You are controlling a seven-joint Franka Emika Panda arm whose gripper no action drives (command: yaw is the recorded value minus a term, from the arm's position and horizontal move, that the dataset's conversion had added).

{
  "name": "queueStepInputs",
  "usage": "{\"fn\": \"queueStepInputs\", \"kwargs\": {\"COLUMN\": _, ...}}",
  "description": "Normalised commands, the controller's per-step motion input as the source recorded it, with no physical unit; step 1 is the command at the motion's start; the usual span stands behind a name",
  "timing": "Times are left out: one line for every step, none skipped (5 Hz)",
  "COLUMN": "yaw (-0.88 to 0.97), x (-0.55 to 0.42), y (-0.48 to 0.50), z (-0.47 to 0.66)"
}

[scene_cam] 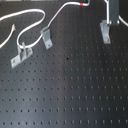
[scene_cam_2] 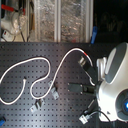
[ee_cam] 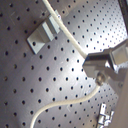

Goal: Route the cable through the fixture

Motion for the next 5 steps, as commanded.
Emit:
{"fn": "queueStepInputs", "kwargs": {"yaw": 0.03, "x": -0.177, "y": 0.484, "z": 0.49}}
{"fn": "queueStepInputs", "kwargs": {"yaw": 0.0, "x": -0.159, "y": 0.367, "z": 0.49}}
{"fn": "queueStepInputs", "kwargs": {"yaw": -0.04, "x": -0.06, "y": 0.226, "z": 0.1}}
{"fn": "queueStepInputs", "kwargs": {"yaw": 0.09, "x": -0.016, "y": 0.473, "z": 0.09}}
{"fn": "queueStepInputs", "kwargs": {"yaw": 0.02, "x": 0.189, "y": 0.507, "z": 0.14}}
